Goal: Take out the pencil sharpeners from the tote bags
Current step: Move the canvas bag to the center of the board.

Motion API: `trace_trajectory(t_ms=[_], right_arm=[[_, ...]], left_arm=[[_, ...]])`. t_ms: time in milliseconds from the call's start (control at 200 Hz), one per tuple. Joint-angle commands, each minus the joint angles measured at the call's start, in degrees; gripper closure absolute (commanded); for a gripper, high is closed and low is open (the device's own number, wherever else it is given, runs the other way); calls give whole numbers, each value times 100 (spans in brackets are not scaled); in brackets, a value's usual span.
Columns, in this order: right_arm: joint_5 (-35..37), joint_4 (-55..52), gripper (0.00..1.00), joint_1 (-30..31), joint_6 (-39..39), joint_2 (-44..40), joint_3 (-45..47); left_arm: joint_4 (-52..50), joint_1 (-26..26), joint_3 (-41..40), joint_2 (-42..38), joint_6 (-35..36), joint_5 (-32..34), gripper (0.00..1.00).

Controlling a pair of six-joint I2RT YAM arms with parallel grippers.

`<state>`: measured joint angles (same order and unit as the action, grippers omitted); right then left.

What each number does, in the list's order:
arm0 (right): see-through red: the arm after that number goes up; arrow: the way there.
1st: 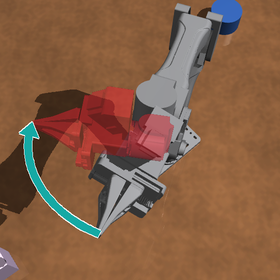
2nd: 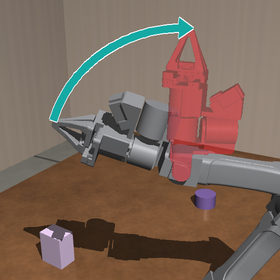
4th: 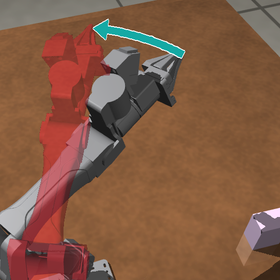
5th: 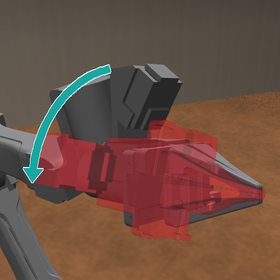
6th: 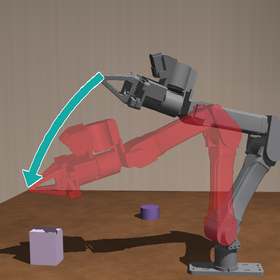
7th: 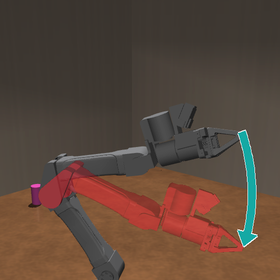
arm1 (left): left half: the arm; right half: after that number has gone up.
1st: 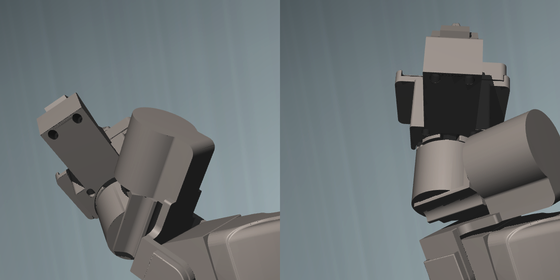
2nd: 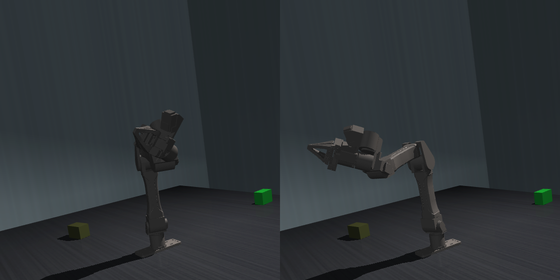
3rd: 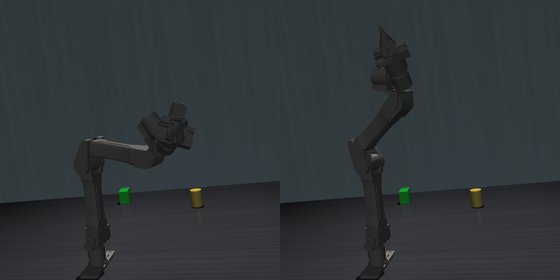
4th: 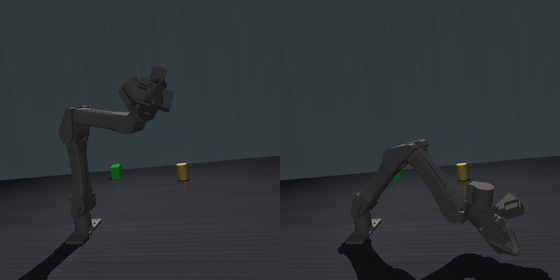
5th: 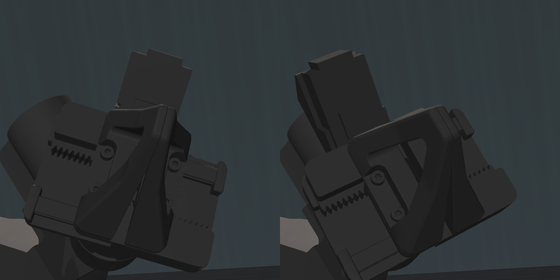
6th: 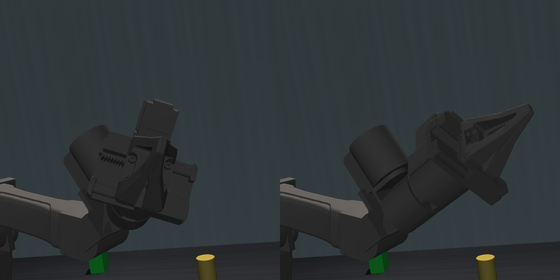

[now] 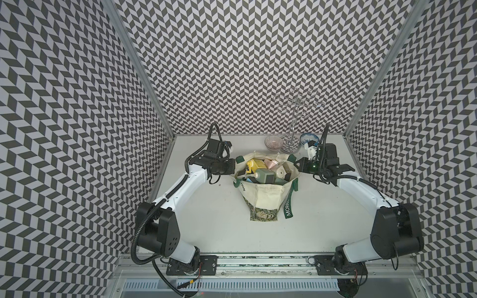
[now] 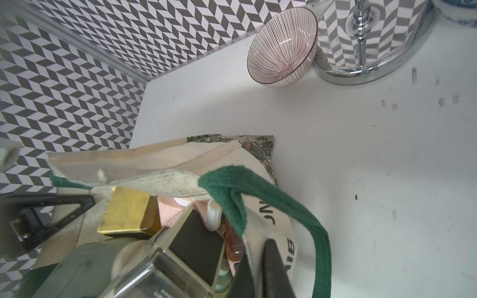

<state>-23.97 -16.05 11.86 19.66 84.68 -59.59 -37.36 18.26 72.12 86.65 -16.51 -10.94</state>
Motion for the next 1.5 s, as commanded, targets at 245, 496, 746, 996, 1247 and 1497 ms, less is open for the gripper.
trace_trajectory(t_ms=[245,496,746,996,1247,1497], right_arm=[[-740,-38,100,1190,-176,-12,27],[-1131,384,100,2172,-101,210,-32],[-1373,243,100,2585,-543,408,-223],[-287,-328,55,2576,-936,278,-566],[1007,-285,42,2585,-931,-550,-747],[425,1009,37,2950,-2847,-1259,-187]], left_arm=[[333,-994,-115,-749,-182,15,100],[619,-1338,-364,-956,-262,-130,100],[1243,-1635,-797,-1226,-447,-515,100],[1512,-1782,-1186,-1520,-469,-750,100],[1495,-1791,-1254,-1519,-482,-881,100],[1486,-1789,-1279,-1590,-494,-937,100]])
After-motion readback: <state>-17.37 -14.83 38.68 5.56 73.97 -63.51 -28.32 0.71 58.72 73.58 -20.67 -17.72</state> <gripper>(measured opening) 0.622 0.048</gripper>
